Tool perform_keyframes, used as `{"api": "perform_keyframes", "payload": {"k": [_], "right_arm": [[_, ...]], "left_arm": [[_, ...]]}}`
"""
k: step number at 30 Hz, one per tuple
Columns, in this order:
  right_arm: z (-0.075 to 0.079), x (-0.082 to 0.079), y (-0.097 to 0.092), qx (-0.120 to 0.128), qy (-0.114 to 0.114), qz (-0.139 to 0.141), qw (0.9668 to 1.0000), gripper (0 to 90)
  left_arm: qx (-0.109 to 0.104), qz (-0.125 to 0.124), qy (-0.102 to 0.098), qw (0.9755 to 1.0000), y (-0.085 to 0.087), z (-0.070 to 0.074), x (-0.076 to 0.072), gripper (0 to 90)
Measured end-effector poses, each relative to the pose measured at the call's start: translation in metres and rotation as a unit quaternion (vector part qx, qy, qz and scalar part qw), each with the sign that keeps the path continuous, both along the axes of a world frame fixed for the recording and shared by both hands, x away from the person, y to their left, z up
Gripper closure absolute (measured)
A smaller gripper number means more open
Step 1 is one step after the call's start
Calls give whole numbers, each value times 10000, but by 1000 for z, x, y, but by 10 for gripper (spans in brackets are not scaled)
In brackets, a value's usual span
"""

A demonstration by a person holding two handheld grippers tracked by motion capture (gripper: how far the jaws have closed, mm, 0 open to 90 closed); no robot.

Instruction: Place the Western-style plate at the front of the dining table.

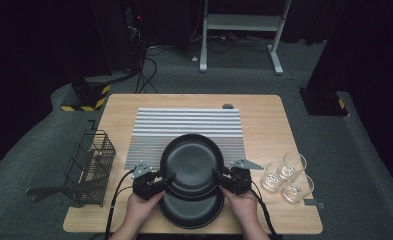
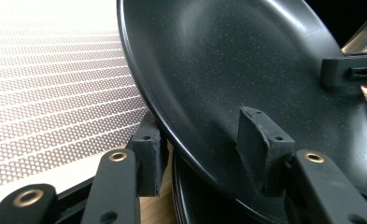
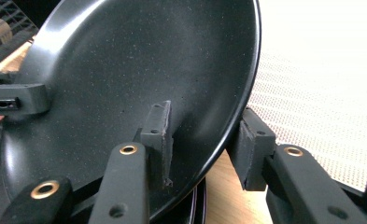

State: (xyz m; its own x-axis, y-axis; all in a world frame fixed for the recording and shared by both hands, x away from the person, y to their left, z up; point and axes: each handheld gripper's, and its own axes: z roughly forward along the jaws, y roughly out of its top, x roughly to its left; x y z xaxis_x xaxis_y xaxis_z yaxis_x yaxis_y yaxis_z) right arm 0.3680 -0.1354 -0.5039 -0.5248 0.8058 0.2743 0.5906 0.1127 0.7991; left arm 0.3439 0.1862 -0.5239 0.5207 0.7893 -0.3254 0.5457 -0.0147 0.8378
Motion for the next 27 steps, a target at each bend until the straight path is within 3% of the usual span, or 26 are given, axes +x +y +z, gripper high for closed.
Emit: {"api": "perform_keyframes", "payload": {"k": [4,8,20,27], "right_arm": [[-2,-2,0,109,-6,-34,9999,618],[-3,-4,1,38,-36,-33,10000,603],[-6,-4,-2,183,139,67,9997,539],[-7,-9,-5,115,99,90,9998,517]], "left_arm": [[-78,-29,17,10000,1,-1,-1,551],[-72,-33,-3,10000,1,-2,-1,552],[-111,-1,-9,9999,2,-2,-2,566],[-131,41,-17,9999,2,-2,-2,574]]}}
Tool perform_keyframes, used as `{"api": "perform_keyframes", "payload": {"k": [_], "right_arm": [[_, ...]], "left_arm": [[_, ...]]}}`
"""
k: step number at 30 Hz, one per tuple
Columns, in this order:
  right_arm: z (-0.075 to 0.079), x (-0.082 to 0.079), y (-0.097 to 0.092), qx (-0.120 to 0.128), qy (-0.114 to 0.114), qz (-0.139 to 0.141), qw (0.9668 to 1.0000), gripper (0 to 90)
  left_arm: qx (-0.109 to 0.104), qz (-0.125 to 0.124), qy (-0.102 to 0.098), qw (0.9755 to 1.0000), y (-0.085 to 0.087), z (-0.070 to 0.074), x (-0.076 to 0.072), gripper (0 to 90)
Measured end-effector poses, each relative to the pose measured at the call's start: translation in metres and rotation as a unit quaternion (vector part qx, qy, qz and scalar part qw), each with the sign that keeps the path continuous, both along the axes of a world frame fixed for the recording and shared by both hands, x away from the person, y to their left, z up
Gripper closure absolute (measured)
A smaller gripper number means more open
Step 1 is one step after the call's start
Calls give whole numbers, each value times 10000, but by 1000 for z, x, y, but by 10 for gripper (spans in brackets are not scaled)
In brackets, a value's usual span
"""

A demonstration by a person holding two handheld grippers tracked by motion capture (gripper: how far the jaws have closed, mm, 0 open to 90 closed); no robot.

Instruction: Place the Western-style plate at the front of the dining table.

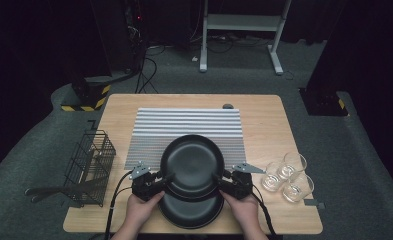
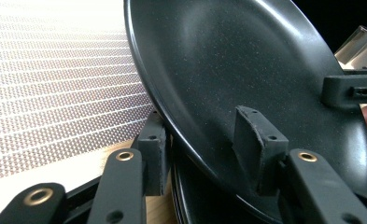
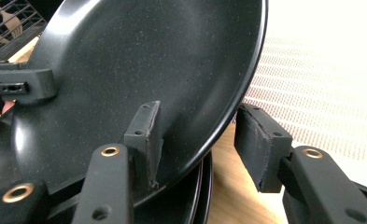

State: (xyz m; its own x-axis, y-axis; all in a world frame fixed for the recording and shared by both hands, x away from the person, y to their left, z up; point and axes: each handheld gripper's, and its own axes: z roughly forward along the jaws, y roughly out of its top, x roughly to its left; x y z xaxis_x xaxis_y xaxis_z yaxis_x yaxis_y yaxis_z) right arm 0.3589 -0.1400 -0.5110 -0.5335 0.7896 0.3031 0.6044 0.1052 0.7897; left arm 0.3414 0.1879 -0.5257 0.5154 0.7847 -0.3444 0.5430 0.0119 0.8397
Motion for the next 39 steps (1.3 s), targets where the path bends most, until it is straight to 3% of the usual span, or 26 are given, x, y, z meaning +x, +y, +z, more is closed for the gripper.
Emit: {"api": "perform_keyframes", "payload": {"k": [6,10,17,39], "right_arm": [[0,-12,-1,-87,-12,14,10000,510],[0,-20,2,-149,-148,50,9998,564],[-2,-19,6,-97,-143,-62,9998,575],[11,19,4,-181,-262,-119,9994,652]], "left_arm": [[-12,11,-12,10000,0,0,0,582],[-4,8,-33,10000,0,0,0,584],[-17,15,-24,10000,0,0,-1,586],[41,37,-11,10000,0,0,-1,580]]}}
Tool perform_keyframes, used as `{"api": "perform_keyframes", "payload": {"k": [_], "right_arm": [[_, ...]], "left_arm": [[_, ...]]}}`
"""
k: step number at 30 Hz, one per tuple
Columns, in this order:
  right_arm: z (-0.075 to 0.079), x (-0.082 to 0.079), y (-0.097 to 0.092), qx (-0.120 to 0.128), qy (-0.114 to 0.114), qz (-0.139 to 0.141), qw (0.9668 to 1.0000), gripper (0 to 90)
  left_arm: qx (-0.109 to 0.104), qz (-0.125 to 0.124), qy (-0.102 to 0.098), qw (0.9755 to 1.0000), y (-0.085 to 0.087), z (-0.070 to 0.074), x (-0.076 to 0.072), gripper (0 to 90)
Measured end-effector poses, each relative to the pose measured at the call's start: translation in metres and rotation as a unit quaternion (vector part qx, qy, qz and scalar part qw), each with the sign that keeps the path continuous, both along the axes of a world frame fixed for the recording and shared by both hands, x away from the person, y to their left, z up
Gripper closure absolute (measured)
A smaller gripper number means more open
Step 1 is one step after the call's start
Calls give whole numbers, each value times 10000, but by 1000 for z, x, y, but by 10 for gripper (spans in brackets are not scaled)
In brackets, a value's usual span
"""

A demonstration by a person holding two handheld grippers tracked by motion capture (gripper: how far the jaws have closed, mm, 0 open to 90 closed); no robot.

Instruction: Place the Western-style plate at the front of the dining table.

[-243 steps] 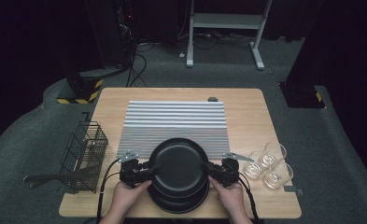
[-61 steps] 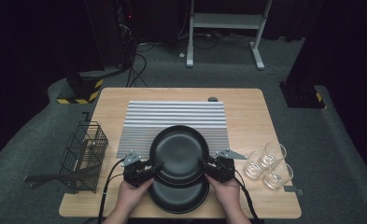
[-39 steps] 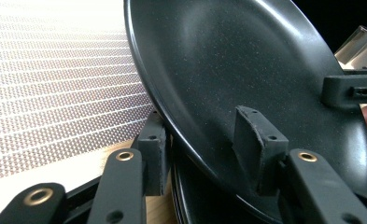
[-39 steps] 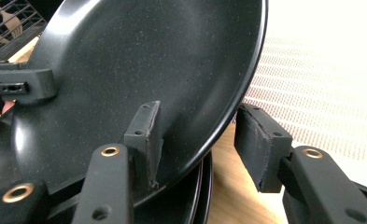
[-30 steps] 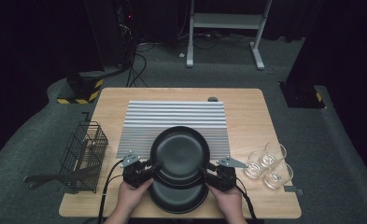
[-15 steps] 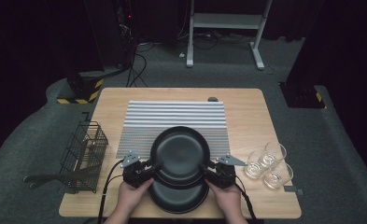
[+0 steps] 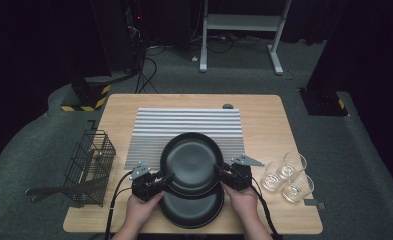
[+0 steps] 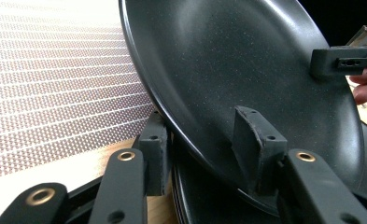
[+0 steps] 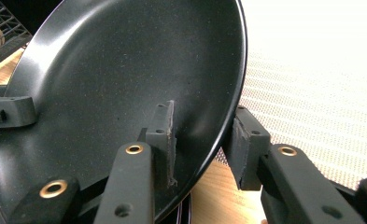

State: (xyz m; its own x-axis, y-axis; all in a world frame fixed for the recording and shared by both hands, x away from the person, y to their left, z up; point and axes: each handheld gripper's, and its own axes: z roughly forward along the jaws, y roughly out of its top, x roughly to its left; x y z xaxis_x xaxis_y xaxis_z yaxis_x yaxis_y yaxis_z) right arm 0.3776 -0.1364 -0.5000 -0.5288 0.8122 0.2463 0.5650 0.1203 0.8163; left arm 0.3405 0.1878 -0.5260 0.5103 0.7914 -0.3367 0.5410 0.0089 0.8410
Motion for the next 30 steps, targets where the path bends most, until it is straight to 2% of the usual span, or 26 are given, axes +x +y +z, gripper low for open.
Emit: {"api": "perform_keyframes", "payload": {"k": [5,13,20,23,25,27,30], "right_arm": [[-2,-2,0,7,-28,13,10000,631],[-5,-5,-3,5,108,46,9999,499],[-13,-21,-6,135,207,118,9996,425],[-16,-26,-3,200,219,200,9994,456],[-15,-28,1,73,60,257,9996,493],[-14,-28,6,-44,18,258,9997,505],[-13,-25,9,-89,3,233,9997,515]], "left_arm": [[8,-5,-3,10000,0,0,0,582],[26,16,-24,10000,0,0,0,582],[15,21,-27,10000,0,0,0,582],[10,29,-28,10000,0,0,0,584],[6,30,-26,10000,0,0,0,584],[8,33,-26,10000,0,0,0,584],[4,38,-26,10000,0,0,0,584]]}}
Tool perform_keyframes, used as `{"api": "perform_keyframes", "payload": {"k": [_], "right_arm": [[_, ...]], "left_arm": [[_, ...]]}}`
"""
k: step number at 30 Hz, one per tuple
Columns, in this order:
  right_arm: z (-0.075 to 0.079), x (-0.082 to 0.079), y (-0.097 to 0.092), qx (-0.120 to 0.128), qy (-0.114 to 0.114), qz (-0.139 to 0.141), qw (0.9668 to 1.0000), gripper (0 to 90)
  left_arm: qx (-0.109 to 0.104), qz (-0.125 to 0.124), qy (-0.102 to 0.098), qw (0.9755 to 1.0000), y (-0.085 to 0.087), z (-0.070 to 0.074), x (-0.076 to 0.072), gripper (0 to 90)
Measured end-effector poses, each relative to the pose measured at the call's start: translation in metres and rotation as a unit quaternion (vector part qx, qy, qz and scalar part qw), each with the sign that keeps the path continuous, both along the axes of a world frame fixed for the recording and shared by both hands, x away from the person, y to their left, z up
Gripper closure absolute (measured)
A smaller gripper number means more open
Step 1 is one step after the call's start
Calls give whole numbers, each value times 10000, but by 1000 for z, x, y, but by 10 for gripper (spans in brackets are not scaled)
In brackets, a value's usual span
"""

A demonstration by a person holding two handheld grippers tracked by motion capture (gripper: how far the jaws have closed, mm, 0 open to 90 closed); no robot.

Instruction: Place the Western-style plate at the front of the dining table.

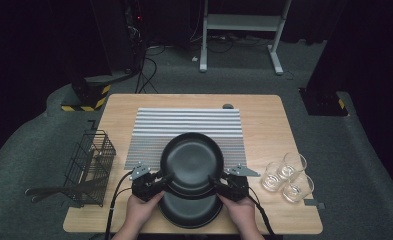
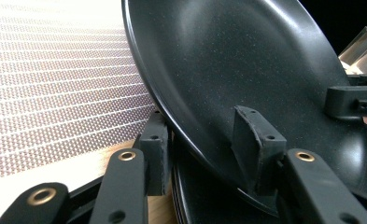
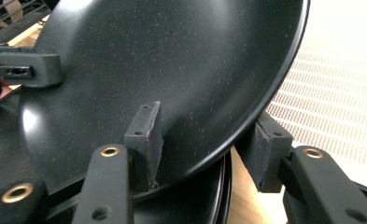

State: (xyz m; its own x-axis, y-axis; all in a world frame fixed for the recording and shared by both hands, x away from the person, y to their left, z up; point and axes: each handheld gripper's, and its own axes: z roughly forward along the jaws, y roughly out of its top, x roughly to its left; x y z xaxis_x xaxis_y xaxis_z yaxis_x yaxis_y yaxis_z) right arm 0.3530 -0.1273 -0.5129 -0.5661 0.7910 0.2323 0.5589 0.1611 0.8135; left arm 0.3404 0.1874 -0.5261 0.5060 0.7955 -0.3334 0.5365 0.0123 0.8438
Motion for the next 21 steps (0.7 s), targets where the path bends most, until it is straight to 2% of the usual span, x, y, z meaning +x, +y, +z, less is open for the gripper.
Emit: {"api": "perform_keyframes", "payload": {"k": [7,12,15,21], "right_arm": [[0,5,0,111,108,-5,9999,523],[-2,9,-3,229,136,113,9996,534],[-2,10,-2,299,193,48,9994,537],[0,9,-3,140,-35,1,9999,539]], "left_arm": [[7,-7,6,10000,0,0,0,581],[-1,-14,21,10000,0,0,1,578],[9,-21,37,10000,0,1,1,578],[88,-50,28,9999,-1,2,2,570]]}}
